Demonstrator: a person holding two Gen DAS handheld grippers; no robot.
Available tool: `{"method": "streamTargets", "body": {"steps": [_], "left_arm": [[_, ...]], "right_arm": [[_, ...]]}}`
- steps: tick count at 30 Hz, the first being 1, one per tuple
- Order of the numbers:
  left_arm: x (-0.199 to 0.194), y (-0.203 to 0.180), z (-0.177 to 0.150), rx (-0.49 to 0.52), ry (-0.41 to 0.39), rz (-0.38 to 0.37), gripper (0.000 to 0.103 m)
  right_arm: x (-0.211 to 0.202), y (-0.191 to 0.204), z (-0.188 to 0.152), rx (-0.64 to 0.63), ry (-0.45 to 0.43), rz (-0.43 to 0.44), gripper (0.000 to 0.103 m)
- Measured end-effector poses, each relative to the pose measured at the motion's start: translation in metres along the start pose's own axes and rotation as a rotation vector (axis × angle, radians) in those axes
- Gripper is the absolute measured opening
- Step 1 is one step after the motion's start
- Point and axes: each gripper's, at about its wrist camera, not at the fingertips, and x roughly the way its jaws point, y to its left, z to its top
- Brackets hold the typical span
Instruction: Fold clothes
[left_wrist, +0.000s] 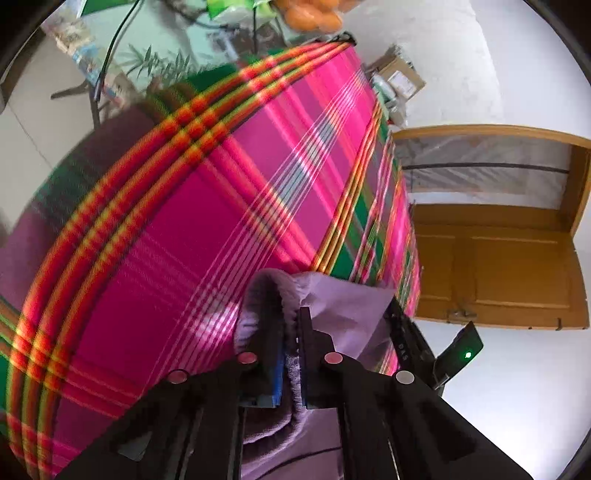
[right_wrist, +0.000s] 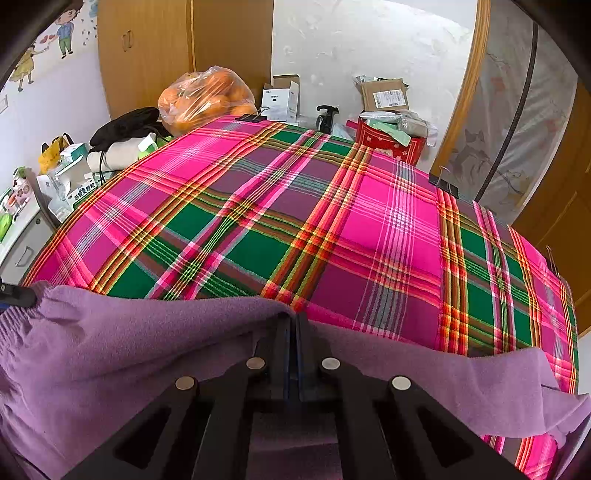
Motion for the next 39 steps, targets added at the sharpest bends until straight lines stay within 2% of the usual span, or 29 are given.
{"method": "streamTargets", "body": {"steps": [4, 9, 16, 20, 23, 27, 30, 32, 34, 36, 39], "left_arm": [[-0.018, -0.006, 0.007, 0.043, -0.116, 0.01, 0.006], [-0.032, 0.004, 0.026, 0.036, -0.175, 0.029, 0.006], [-0.031, 0.027, 0.045, -0.024, -0.192, 0.054, 0.005], [-0.029, 0.028, 0.054, -0.028, -0.206, 0.058, 0.005], [-0.027, 0.033, 0.056, -0.04, -0.205, 0.069, 0.005], [-0.024, 0.041, 0.056, -0.064, -0.197, 0.048, 0.005], [-0.025, 0.041, 0.053, -0.055, -0.194, 0.044, 0.006], [-0.026, 0.04, 0.05, -0.052, -0.184, 0.038, 0.006], [-0.03, 0.039, 0.045, -0.043, -0.182, 0.033, 0.006], [-0.041, 0.039, 0.036, -0.032, -0.204, 0.049, 0.015], [-0.055, 0.04, 0.022, -0.026, -0.205, 0.045, 0.016]], "right_arm": [[-0.005, 0.007, 0.002, -0.02, -0.021, -0.001, 0.003], [-0.008, 0.026, 0.018, -0.04, -0.051, 0.017, 0.003], [0.002, 0.052, 0.046, -0.055, -0.078, 0.013, 0.002], [0.011, 0.056, 0.058, -0.023, -0.077, 0.006, 0.002], [0.022, 0.06, 0.059, -0.02, -0.055, -0.006, 0.003], [0.032, 0.059, 0.055, 0.006, 0.002, 0.008, 0.003], [0.017, 0.06, 0.05, 0.003, -0.015, 0.005, 0.009], [0.004, 0.063, 0.045, -0.008, -0.031, 0.008, 0.02], [-0.012, 0.071, 0.035, -0.031, -0.032, 0.043, 0.024], [-0.027, 0.08, 0.024, -0.054, -0.033, 0.077, 0.024], [-0.05, 0.093, 0.009, -0.089, -0.034, 0.129, 0.025]]}}
